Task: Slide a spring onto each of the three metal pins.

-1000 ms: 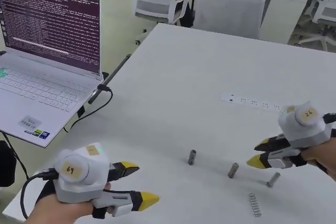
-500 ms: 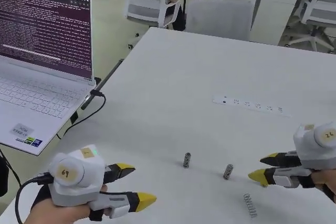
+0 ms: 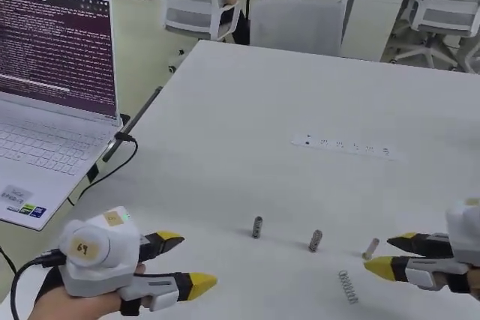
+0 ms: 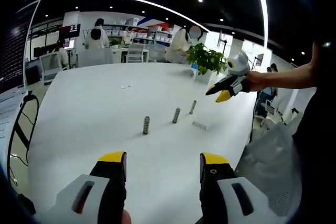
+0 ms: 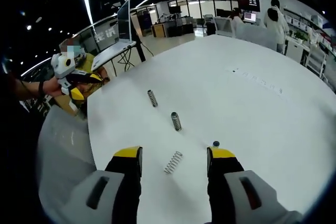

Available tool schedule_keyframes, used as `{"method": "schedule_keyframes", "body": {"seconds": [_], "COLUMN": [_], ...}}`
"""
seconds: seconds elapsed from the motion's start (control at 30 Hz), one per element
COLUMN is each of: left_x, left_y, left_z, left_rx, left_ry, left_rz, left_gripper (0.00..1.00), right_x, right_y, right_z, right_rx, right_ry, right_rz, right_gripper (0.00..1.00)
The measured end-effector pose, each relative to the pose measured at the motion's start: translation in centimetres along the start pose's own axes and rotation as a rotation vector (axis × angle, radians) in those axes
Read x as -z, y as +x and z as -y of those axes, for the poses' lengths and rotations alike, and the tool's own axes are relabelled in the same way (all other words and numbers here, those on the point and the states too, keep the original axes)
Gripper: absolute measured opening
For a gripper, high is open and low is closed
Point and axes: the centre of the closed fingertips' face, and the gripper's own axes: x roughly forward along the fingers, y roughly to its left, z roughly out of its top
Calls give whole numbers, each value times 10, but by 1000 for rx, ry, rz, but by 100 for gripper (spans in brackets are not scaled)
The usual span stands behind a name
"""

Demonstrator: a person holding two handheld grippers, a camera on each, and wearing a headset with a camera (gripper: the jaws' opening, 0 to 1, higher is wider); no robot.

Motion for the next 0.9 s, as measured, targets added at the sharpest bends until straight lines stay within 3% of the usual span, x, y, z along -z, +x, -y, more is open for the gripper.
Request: {"method": "schedule_keyframes", "body": {"seconds": [0.37, 0.77, 0.9], "left_x": [2, 4, 5], "left_y": [-2, -1, -1], "left_z": [-2, 1, 1], "left_rx": [-12, -12, -10], "left_ry": [-6, -15, -15], "left_rz": [-9, -12, -13], "left_gripper": [55, 56, 56], "right_x": [19, 52, 56], "right_y": [-17, -17, -18], "right_z": [-7, -24, -28], "right_rx": [26, 32, 31], "right_ry": [62, 148, 159], "right_rz": [38, 51, 52], "right_gripper": [50, 52, 53]}}
